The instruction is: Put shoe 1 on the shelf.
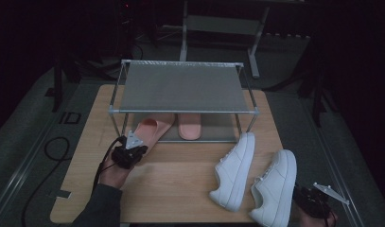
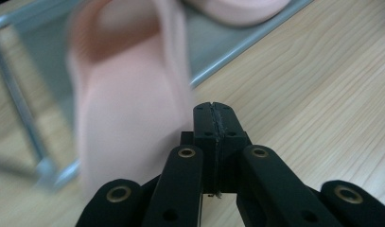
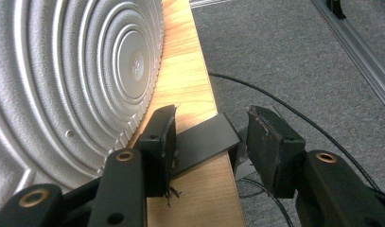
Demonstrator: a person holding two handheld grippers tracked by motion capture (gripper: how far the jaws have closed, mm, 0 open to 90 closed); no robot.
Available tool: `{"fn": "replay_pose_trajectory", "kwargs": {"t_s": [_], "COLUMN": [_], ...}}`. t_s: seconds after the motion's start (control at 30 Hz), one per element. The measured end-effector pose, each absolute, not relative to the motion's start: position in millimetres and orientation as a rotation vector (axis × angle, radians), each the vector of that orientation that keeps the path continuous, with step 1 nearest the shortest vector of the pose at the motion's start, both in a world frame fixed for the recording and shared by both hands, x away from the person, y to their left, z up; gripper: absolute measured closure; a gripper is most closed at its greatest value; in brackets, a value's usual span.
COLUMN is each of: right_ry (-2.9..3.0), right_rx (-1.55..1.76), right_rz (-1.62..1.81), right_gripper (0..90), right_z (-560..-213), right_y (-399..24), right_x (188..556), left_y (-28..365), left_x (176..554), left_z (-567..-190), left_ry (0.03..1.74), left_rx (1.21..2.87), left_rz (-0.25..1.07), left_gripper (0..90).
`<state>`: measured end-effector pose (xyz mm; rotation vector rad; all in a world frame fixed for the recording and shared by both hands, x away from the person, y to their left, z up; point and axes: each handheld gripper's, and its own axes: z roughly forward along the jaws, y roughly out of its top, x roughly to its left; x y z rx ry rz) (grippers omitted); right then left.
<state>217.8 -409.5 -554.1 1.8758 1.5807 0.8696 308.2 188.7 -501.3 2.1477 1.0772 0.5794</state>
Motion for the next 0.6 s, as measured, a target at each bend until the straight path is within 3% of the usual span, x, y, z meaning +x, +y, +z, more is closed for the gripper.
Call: {"fn": "replay_pose_trajectory", "kwargs": {"t_s": [0.6], "right_ry": [1.586], "right_rx": [1.872], "right_rz": [0.866], "right_gripper": [52.1], "right_z": [-554], "right_y": [-409], "right_x": [218], "left_y": [247], "left_x": [287], "left_z": [-523], "left_ry": [1.274], "left_rx": [2.110], "left_rz": [0.599], "left_gripper": [89.5]}}
